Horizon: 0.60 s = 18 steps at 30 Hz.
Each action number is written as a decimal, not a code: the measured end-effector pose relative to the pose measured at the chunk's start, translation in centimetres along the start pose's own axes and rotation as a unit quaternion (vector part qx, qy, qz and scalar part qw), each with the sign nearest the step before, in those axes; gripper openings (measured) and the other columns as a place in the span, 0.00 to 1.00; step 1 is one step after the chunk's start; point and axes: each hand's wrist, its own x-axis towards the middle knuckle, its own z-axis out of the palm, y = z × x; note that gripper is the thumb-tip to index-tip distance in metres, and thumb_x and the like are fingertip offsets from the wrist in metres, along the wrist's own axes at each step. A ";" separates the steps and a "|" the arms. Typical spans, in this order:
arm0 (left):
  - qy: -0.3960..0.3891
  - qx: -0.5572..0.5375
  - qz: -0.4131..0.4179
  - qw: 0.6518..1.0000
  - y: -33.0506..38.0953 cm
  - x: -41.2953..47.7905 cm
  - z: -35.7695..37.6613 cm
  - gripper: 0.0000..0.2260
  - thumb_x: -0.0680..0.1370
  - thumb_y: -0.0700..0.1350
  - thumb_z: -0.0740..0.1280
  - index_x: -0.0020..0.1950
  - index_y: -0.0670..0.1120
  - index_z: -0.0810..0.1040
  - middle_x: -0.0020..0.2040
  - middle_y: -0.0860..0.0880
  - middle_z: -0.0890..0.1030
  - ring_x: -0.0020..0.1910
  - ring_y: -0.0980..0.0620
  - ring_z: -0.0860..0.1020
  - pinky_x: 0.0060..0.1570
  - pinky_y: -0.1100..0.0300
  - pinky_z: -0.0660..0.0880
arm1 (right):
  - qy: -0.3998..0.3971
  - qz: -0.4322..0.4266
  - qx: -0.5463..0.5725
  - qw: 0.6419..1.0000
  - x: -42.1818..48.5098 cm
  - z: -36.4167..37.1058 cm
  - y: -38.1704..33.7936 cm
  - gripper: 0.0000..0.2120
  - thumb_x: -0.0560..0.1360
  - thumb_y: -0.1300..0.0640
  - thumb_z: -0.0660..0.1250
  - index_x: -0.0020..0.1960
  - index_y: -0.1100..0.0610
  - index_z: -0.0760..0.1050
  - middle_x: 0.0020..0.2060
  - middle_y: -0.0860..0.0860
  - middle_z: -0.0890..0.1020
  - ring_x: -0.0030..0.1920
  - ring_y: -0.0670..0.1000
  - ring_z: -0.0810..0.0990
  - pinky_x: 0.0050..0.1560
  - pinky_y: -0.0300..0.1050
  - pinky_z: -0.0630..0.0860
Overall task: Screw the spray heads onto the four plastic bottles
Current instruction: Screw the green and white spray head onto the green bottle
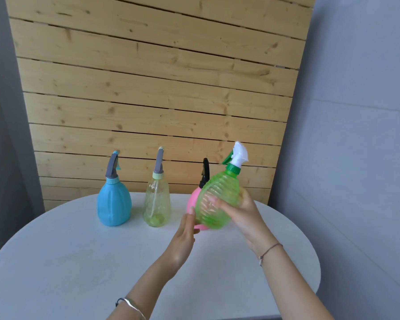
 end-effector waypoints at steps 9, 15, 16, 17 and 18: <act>0.021 0.290 -0.007 0.957 -4.4 1.9 0.2 0.25 0.78 0.58 0.59 0.72 0.49 0.64 0.70 0.49 0.70 0.69 0.49 0.66 0.65 0.57 0.65 | 0.067 -0.011 -0.100 0.993 5.1 -7.6 6.0 0.30 0.63 0.61 0.78 0.60 0.54 0.68 0.54 0.50 0.80 0.53 0.49 0.80 0.51 0.42 0.74; 0.042 0.418 0.004 0.907 -6.5 2.7 0.7 0.27 0.77 0.58 0.62 0.74 0.48 0.62 0.73 0.51 0.66 0.74 0.50 0.59 0.73 0.58 0.56 | 0.026 0.006 -0.137 0.990 7.3 -8.6 9.0 0.33 0.64 0.62 0.78 0.63 0.51 0.66 0.50 0.44 0.79 0.49 0.44 0.79 0.47 0.39 0.73; 0.044 0.423 0.006 0.905 -6.6 2.8 0.8 0.28 0.77 0.58 0.62 0.74 0.48 0.63 0.73 0.51 0.67 0.74 0.50 0.59 0.73 0.58 0.55 | 0.020 0.008 -0.140 0.990 7.6 -8.6 9.2 0.33 0.64 0.62 0.78 0.63 0.50 0.66 0.49 0.43 0.78 0.49 0.43 0.78 0.47 0.39 0.72; 0.045 0.427 0.007 0.903 -6.8 2.9 0.8 0.28 0.77 0.58 0.62 0.74 0.49 0.63 0.73 0.51 0.67 0.74 0.50 0.59 0.73 0.58 0.55 | 0.012 0.011 -0.141 0.990 7.9 -8.6 9.5 0.33 0.64 0.62 0.77 0.62 0.49 0.66 0.49 0.42 0.78 0.49 0.43 0.78 0.47 0.39 0.72; 0.044 0.430 0.007 0.902 -6.9 3.0 0.8 0.28 0.77 0.58 0.62 0.74 0.49 0.63 0.73 0.52 0.67 0.75 0.51 0.59 0.74 0.58 0.55 | 0.004 0.013 -0.141 0.990 8.2 -8.6 9.8 0.33 0.64 0.63 0.77 0.62 0.48 0.65 0.49 0.42 0.78 0.50 0.43 0.78 0.48 0.40 0.72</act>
